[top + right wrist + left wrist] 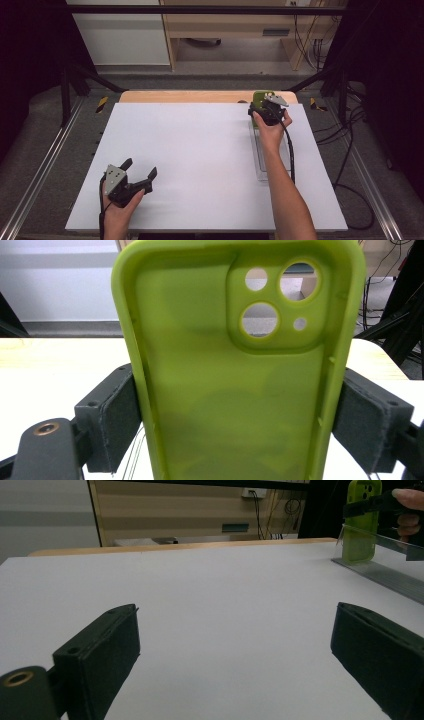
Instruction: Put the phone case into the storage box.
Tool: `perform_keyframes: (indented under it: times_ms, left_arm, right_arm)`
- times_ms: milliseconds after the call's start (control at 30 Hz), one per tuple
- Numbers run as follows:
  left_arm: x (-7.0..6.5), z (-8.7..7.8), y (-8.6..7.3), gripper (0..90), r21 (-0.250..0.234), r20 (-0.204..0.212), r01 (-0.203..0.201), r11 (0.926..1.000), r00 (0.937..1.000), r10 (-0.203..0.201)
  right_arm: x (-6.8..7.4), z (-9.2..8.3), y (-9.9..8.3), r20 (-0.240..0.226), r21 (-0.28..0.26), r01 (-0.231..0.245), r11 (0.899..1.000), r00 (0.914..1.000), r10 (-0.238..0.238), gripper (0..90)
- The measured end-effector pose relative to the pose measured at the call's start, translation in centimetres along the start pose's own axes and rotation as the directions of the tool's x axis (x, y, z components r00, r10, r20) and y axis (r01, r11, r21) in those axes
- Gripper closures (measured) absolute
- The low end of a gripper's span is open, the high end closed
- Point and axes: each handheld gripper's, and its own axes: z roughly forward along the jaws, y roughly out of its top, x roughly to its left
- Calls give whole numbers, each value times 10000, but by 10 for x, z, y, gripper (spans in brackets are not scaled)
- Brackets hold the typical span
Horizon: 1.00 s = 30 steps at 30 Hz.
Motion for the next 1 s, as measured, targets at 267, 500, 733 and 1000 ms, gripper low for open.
perform_keyframes:
  times_ms: [267,500,733,1000]
  left_arm:
    - [0,0,0,54,-24,19,-28,10000,10000,28]
    - [-1,0,0,53,22,21,-64,10000,10000,64]
    - [0,0,0,54,11,-14,7,10000,10000,-7]
    - [1,0,0,54,23,-24,17,10000,10000,-17]
  right_arm:
    - [-1,0,0,-169,89,-72,9999,9998,73,153]
    - [-2,0,1,-190,143,-52,9999,9998,55,151]
    - [-2,-1,1,-223,175,-42,9998,9997,46,149]
    - [-2,-1,1,-195,189,-107,9998,9997,111,146]
